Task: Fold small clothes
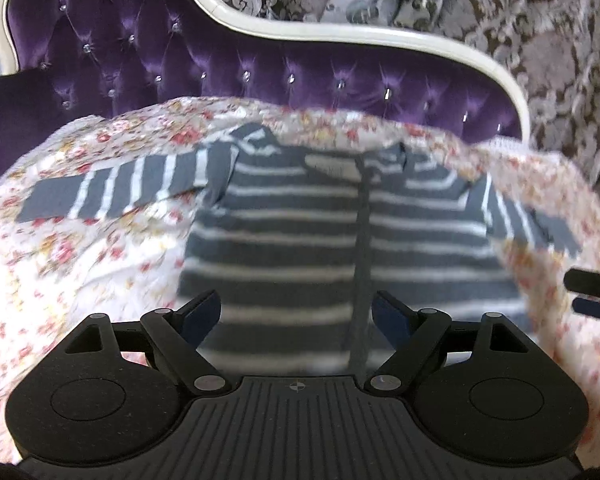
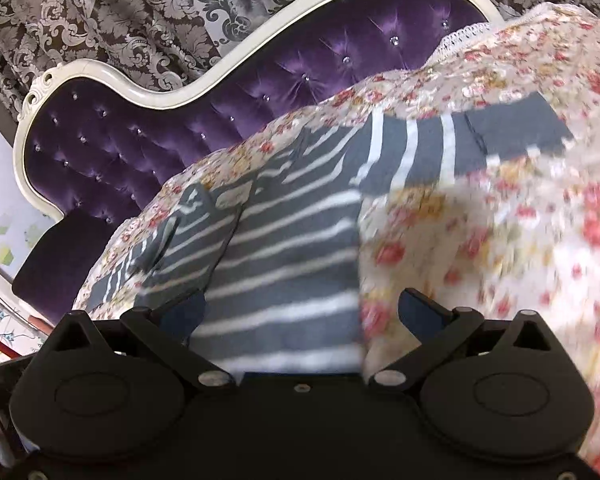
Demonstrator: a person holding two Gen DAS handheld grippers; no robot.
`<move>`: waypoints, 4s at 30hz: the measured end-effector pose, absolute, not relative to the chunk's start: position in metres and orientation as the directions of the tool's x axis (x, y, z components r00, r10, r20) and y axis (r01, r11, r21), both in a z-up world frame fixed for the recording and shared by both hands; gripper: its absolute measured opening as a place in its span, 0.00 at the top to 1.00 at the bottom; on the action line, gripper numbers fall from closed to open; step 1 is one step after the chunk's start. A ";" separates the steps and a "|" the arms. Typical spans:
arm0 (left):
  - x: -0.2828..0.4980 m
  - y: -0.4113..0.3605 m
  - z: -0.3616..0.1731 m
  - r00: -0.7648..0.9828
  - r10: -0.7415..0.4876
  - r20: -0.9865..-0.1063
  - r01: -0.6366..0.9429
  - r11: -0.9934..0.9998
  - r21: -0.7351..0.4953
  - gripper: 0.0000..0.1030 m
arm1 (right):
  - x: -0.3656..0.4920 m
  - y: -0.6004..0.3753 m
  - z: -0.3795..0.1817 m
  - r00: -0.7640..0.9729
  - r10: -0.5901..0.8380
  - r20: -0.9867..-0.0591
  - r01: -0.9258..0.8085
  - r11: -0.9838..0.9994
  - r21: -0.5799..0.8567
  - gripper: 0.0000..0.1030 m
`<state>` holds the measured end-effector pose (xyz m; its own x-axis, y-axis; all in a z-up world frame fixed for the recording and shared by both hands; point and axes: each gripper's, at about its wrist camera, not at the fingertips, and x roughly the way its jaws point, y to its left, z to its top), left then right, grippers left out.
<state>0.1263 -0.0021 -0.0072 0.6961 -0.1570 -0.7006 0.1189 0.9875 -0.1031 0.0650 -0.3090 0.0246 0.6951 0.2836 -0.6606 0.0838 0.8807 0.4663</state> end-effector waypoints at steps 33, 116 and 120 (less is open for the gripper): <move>0.174 -0.021 -0.085 0.732 -0.083 -0.677 0.128 0.992 0.016 0.04 | 0.171 -0.400 -0.009 0.650 -0.244 -0.720 0.367 0.930 0.015 0.91; 0.264 -0.014 -0.075 0.699 0.014 -0.715 0.022 0.999 0.040 0.13 | 0.218 -0.278 -0.028 0.602 0.133 -0.787 0.007 0.985 0.172 0.80; 0.263 -0.004 -0.088 0.712 -0.010 -0.702 0.028 1.000 0.014 0.08 | 0.214 -0.279 -0.020 0.620 0.139 -0.772 0.015 0.982 0.189 0.61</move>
<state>0.2626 -0.0043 -0.0884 0.7118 -0.0103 -0.7023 0.0281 0.9995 0.0139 0.2143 -0.2794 -0.0199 0.6202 0.1390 -0.7720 0.0153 0.9818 0.1891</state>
